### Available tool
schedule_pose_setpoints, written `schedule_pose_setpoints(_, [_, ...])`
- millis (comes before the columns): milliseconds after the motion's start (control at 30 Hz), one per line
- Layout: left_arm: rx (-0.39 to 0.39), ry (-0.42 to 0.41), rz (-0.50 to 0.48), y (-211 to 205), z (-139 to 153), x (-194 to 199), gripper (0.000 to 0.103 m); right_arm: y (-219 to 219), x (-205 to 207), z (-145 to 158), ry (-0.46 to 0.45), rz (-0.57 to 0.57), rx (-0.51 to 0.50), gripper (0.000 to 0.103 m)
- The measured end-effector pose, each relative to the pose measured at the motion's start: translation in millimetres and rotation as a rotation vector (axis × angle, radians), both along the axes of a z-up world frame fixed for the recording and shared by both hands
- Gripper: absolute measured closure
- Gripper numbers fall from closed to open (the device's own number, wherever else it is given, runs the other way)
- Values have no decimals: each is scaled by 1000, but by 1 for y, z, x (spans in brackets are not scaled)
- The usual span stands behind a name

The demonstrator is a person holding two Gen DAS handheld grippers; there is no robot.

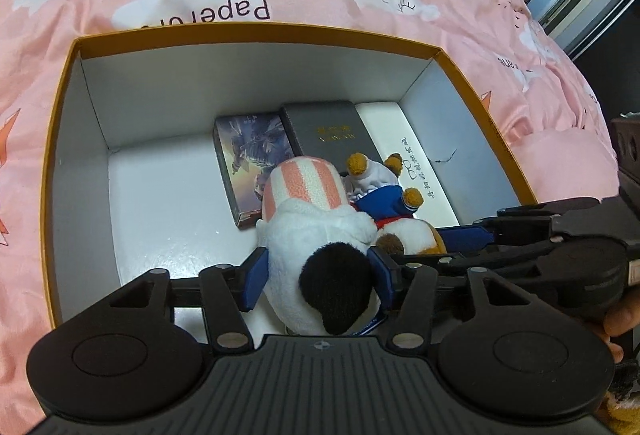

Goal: Organize objects
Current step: 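Lower both plush toys into the orange box in front of the cases, then open both grippers to release the plush toys inside the box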

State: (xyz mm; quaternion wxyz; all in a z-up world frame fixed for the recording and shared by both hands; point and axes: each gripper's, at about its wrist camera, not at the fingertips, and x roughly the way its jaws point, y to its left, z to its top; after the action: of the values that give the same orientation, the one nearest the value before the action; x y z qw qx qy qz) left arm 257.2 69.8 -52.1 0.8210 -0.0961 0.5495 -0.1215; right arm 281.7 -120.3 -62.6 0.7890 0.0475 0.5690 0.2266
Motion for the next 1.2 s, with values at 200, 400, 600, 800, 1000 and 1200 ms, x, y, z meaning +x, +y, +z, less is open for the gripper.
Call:
schedule_pose_setpoints(200, [-54,-14,45,10,2,-4,39,-2,-5,9,-38,11,-8,51])
schedule_pose_setpoints(400, [14,-78,40,6,18,-16,55,-5,-8,16,-79,5,2,57])
schedule_pose_setpoints(600, [-2,-25,65,17,9,-14,64,-5,-11,17,-98,8,1,67])
schedule_pose_setpoints(800, [-72,103,79,31,1,3,66,-6,-10,17,-98,6,9,68])
schedule_pose_setpoints(1000, [-124,148,70,23,-7,11,67,-2,-9,17,-122,12,-23,72])
schedule_pose_setpoints(1200, [-126,177,50,28,-11,19,68,-3,-9,17,-127,34,-30,77])
